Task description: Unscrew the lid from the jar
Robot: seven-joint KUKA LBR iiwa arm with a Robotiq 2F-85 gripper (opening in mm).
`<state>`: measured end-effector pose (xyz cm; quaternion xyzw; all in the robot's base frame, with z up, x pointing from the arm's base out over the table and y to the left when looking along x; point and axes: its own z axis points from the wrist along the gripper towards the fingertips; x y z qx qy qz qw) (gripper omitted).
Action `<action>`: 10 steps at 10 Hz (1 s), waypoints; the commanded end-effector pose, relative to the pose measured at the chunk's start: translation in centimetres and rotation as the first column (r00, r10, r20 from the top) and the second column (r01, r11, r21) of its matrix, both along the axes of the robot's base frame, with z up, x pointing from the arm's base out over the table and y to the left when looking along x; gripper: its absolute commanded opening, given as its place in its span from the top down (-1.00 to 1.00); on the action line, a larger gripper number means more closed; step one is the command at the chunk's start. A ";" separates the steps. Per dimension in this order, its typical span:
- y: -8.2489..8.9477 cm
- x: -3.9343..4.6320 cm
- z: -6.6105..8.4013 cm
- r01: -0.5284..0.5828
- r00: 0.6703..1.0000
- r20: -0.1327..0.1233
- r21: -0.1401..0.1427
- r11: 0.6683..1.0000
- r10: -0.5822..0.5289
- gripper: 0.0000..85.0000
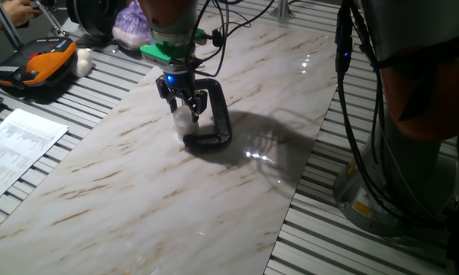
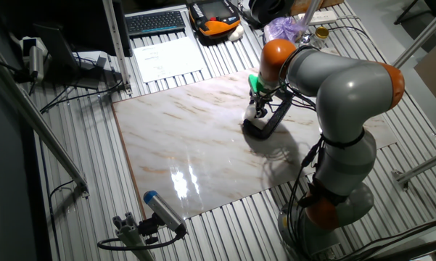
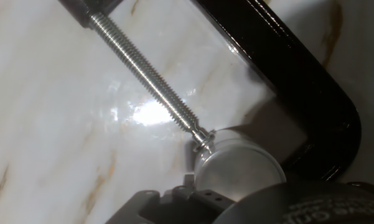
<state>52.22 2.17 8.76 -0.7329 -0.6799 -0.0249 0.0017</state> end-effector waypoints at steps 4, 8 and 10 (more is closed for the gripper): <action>0.0 0.01 0.0 -0.023 1.000 -0.004 -0.006 1.000 0.023 0.20; 0.0 0.04 0.1 -0.047 0.999 -0.001 -0.006 0.999 0.047 0.20; 0.0 0.05 0.1 -0.061 0.998 -0.001 -0.008 0.998 0.061 0.20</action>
